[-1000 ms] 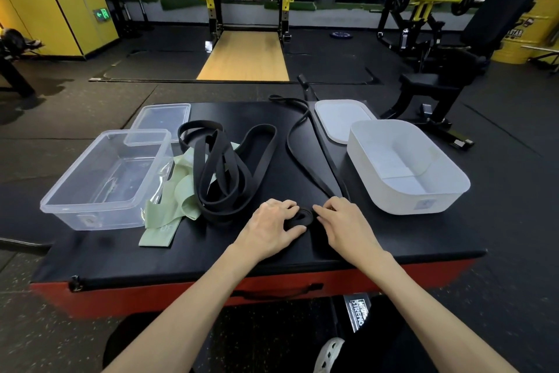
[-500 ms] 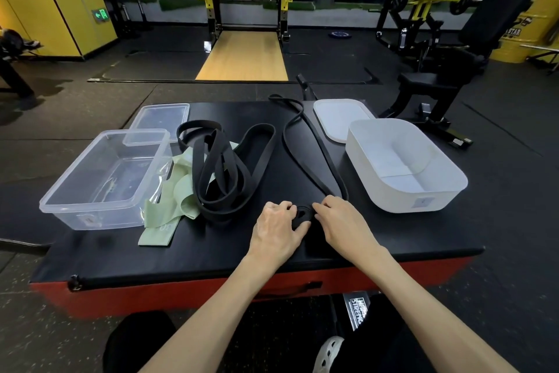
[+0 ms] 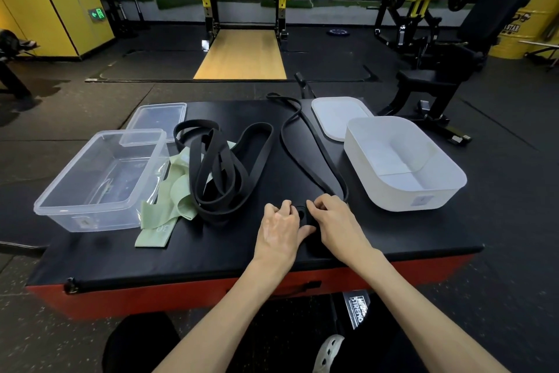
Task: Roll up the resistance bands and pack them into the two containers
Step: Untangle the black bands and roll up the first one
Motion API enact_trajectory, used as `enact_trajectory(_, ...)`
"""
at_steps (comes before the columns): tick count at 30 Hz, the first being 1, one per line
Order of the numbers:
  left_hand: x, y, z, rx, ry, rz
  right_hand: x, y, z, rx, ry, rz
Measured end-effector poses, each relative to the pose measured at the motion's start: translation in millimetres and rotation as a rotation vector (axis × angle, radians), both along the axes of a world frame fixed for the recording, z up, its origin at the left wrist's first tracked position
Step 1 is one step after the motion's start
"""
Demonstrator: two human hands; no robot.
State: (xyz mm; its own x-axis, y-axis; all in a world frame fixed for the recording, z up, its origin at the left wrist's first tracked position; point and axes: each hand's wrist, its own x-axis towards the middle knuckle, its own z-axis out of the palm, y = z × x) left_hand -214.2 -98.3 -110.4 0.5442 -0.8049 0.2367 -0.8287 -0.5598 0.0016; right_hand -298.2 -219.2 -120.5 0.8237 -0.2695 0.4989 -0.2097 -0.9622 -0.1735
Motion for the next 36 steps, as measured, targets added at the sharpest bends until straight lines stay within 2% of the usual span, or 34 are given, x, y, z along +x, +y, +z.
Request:
enact_trajectory(5, -2.0, 4.7, 12.4, 0.049, -0.035, -0.067, -0.4, -3.0, 7.4, -0.074, 0.056, 0.045)
enact_trajectory(10, 23.0, 17.4, 26.2, -0.052, 0.349, -0.289, -1.5, -1.8, 10.6, -0.07, 0.077, 0.055)
enact_trajectory(14, 48.4, 5.9, 30.6, 0.027, 0.487, -0.43, -0.8, -2.8, 12.2, -0.039, 0.092, 0.064)
enact_trajectory(21, 48.2, 9.3, 15.3, -0.008, 0.338, -0.465, -3.9, -2.9, 7.8, 0.148, 0.046, 0.024)
enact_trajectory(27, 26.5, 11.6, 8.9, -0.047, 0.284, -0.3, -3.6, -3.0, 5.6, 0.005, 0.017, -0.042)
enact_trajectory(36, 10.4, 10.0, 8.3, -0.158, 0.257, -0.173, -5.0, 2.1, 8.8, 0.035, -0.026, -0.048)
